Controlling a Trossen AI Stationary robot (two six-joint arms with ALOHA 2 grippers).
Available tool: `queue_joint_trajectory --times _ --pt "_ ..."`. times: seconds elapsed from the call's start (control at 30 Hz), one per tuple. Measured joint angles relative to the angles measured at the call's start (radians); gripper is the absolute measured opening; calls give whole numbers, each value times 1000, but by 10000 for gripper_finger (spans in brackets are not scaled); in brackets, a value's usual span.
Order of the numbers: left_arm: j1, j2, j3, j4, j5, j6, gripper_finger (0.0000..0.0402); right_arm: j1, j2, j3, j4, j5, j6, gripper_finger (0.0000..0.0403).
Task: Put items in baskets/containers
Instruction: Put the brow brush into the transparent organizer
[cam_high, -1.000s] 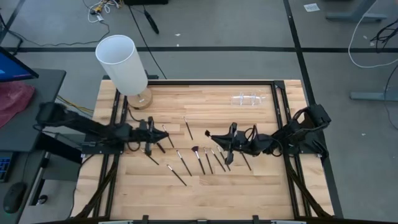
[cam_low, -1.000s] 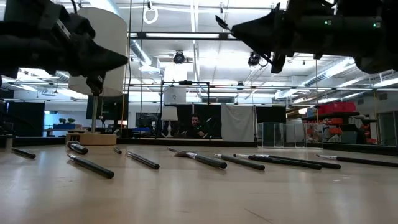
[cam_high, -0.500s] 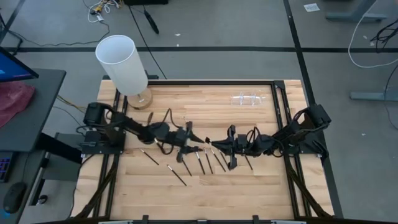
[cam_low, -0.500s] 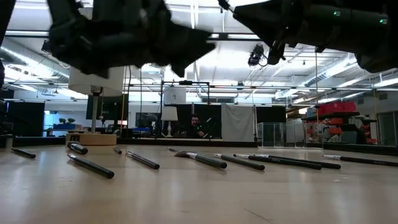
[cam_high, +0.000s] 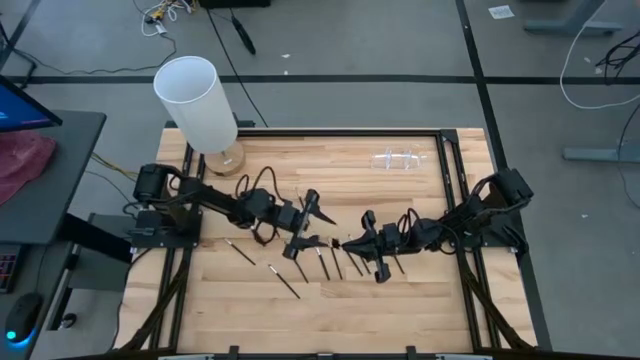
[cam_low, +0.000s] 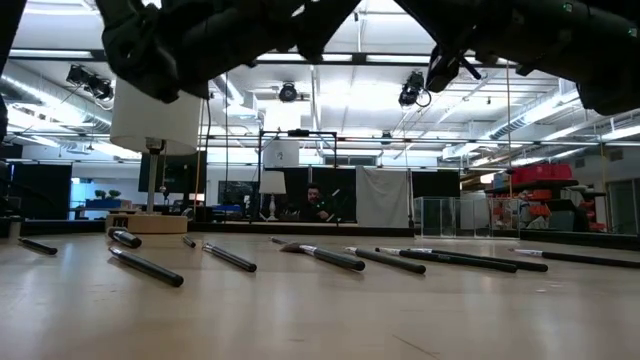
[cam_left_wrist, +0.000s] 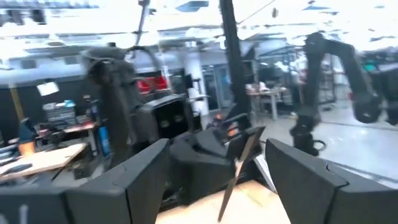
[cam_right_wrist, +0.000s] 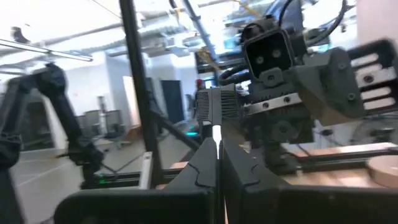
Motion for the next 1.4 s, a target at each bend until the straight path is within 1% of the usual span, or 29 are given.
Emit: queue_joint_trajectory --times 0.13,0.23,0.37,0.47,0.57,0.9,0.97,1.0,1.07,1.2,1.3,1.4 --pt "-24 0 75 -151 15 88 264 -10 0 0 12 -33 6 3" --pt "-36 1 118 -252 43 121 264 -12 0 0 20 -36 6 3" --pt "-45 1 139 -277 78 147 262 -12 0 0 20 -58 7 3" --pt "-46 1 139 -281 85 163 247 -12 0 0 21 -61 8 3" --pt "-45 1 139 -280 85 167 213 -12 0 0 21 -62 25 3" --pt "-44 1 139 -250 85 167 47 -11 0 0 20 -69 52 4" --pt "-43 1 139 -248 100 168 21 -11 0 0 19 -69 60 4" --pt "-43 1 139 -247 107 168 15 -11 0 0 18 -69 60 4" --pt "-42 1 139 -247 119 167 14 -11 0 0 16 -69 60 4" --pt "-42 2 139 -262 135 163 25 -11 0 1 -5 -69 92 10" --pt "-43 2 137 -291 143 133 16 -17 0 1 -57 -69 143 24" --pt "-34 0 137 -338 154 91 13 -26 -7 -1 -132 -69 203 50"
